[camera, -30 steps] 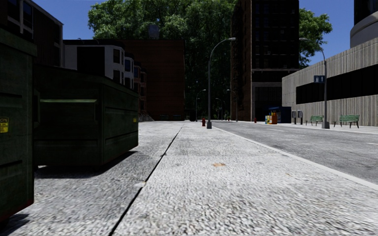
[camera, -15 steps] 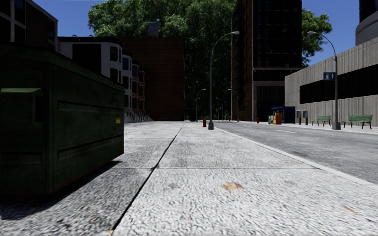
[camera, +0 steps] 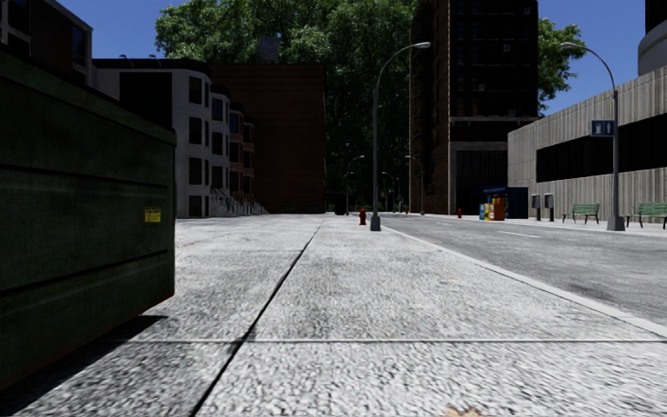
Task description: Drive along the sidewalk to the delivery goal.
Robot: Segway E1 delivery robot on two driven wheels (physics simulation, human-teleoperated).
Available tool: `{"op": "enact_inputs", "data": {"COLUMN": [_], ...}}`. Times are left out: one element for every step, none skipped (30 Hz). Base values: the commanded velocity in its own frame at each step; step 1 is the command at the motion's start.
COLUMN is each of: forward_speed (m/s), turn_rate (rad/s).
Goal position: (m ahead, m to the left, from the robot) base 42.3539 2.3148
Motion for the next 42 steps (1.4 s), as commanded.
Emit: {"op": "enact_inputs", "data": {"forward_speed": [2.0,2.0,2.0,2.0,2.0,2.0,2.0,2.0,2.0,2.0,2.0,2.0,2.0,2.0,2.0,2.0,2.0,2.0,2.0,2.0,2.0,2.0,2.0,2.0,2.0,2.0,2.0,2.0,2.0,2.0,2.0,2.0,2.0,2.0,2.0,2.0,2.0,2.0,2.0,2.0,2.0,2.0], "turn_rate": [0.0,0.0,0.12,0.24,0.28,0.28,0.28,0.11,0.11,0.0,0.0,0.0,0.0,0.0,0.0,0.0,0.0,0.0,0.0,0.0,0.0,0.0,0.0,0.18,0.18,0.19,0.17,0.17,0.0,0.0,0.0,0.0,0.0,0.0,0.0,0.0,0.0,0.0,0.0,0.0,0.16,0.38]}}
